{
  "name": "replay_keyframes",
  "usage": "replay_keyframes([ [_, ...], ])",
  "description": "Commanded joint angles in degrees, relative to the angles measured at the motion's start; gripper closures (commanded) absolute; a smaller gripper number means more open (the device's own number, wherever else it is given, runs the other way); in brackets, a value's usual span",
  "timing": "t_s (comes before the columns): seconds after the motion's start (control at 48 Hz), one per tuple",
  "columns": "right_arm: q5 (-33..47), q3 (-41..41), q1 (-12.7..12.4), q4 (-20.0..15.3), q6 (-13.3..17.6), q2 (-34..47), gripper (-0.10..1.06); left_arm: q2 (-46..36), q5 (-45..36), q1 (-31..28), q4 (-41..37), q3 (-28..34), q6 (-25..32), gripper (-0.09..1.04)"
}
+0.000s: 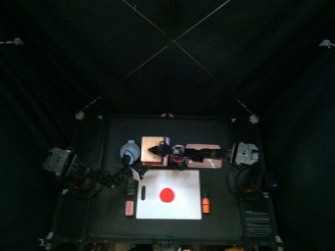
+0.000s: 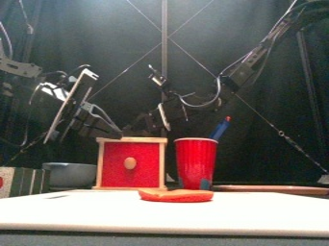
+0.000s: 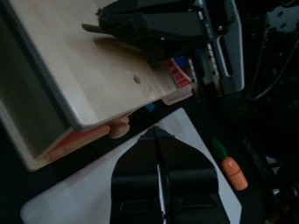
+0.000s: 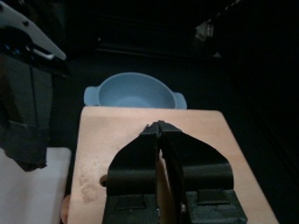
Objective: Get the cutter from the drawer then cut the dough then place the extra dough in the bowl
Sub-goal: Open the drawer
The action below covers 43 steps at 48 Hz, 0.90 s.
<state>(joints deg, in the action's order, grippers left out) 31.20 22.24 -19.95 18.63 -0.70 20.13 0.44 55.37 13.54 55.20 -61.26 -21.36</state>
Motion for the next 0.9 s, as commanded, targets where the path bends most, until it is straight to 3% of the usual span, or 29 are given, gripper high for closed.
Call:
replay_keyframes([
  [0.021, -1.8, -1.7, -0.3, 0.4, 0.0, -0.6, 1.00, 0.4, 0.2, -0.1, -0.8, 1.5, -0.2, 0.76],
  [0.208, -4.3, -1.5, -0.3, 0.9, -0.1, 0.3, 1.00, 1.6, 0.2, -0.2, -0.3, 2.5, -0.4, 0.61],
  [0.583, -5.4, -1.9, 0.1, 1.9, 0.0, 0.4, 1.00, 4.0, -4.7, -0.2, 6.9, 6.4, -2.0, 0.20],
  [0.896, -6.7, -2.5, 0.4, 2.0, 0.0, 0.4, 1.00, 5.7, -8.4, -2.3, 9.9, 8.3, -8.0, 0.15],
])
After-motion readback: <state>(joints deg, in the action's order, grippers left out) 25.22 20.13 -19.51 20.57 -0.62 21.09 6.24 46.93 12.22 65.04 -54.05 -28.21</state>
